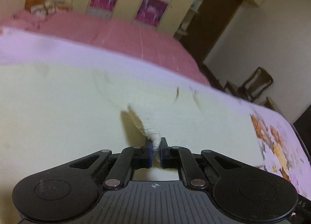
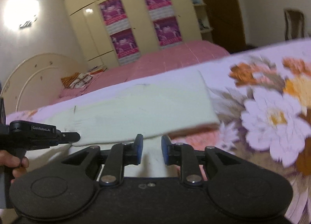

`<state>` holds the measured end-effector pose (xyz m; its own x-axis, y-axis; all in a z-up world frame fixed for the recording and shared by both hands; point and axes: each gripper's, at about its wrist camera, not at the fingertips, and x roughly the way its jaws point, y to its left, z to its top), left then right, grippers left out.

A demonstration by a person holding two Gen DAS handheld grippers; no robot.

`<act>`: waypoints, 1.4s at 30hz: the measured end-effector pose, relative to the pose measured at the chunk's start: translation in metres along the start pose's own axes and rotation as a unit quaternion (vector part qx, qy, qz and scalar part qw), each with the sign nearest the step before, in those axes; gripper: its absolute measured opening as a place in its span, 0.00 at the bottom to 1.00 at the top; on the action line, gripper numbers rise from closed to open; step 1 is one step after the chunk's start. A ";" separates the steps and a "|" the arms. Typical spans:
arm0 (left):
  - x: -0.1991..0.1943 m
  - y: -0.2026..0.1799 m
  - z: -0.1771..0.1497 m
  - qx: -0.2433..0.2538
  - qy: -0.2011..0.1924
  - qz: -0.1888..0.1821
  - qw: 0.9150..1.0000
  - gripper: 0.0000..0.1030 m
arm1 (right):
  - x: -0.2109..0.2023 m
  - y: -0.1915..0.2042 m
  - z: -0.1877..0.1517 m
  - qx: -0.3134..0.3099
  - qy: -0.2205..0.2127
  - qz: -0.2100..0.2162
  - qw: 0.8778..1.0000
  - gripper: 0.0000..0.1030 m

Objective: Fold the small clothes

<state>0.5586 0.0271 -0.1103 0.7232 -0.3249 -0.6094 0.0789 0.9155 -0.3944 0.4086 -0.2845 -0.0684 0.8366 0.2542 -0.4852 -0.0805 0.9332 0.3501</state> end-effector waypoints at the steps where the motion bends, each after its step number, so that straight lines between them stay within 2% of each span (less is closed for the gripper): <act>1: -0.006 0.004 0.003 -0.002 -0.006 0.001 1.000 0.07 | 0.001 -0.004 0.000 0.019 0.002 0.006 1.000 0.28; 4: -0.020 0.020 0.012 0.002 -0.017 0.017 1.000 0.07 | -0.001 -0.015 0.002 0.050 0.001 0.020 0.999 0.33; 11: -0.040 0.071 0.019 -0.021 -0.021 0.055 0.998 0.07 | 0.011 -0.017 0.007 0.099 0.007 0.054 0.994 0.34; 16: -0.040 0.088 0.013 -0.025 -0.019 0.064 0.997 0.07 | 0.024 -0.020 0.007 0.138 0.016 0.065 0.988 0.34; 23: -0.049 0.110 -0.006 -0.046 -0.011 0.058 0.997 0.07 | 0.042 -0.039 0.009 0.196 0.022 0.062 0.978 0.34; 28: -0.049 0.115 -0.013 -0.053 -0.009 0.058 0.997 0.07 | 0.049 -0.047 0.009 0.206 0.021 0.054 0.977 0.26; 30: -0.049 0.113 -0.015 -0.051 -0.009 0.061 0.997 0.07 | 0.051 -0.046 0.010 0.199 0.023 0.044 0.979 0.17; 31: -0.050 0.113 -0.015 -0.053 -0.010 0.061 0.997 0.07 | 0.052 -0.045 0.010 0.191 0.026 0.033 0.981 0.06; 35: -0.053 0.109 -0.018 -0.042 -0.009 0.069 0.997 0.07 | 0.051 -0.043 0.009 0.176 0.029 0.030 0.983 0.04; 37: -0.061 0.107 -0.018 -0.034 -0.022 0.097 0.995 0.16 | 0.051 -0.043 0.009 0.171 0.031 0.029 0.984 0.04; 39: -0.079 0.113 -0.019 -0.038 -0.055 0.143 0.987 0.36 | 0.049 -0.043 0.011 0.166 0.036 0.027 0.985 0.05; 41: -0.094 0.123 -0.017 -0.050 -0.082 0.156 0.983 0.36 | 0.038 -0.040 0.015 0.146 0.028 0.027 0.989 0.16; 42: -0.097 0.127 -0.015 -0.058 -0.086 0.151 0.983 0.36 | 0.029 -0.036 0.019 0.125 0.017 0.026 0.992 0.17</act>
<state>0.4882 0.1713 -0.1111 0.8070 0.0121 -0.5904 -0.2295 0.9277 -0.2946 0.4461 -0.3148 -0.0803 0.8158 0.3131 -0.4862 0.0174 0.8270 0.5619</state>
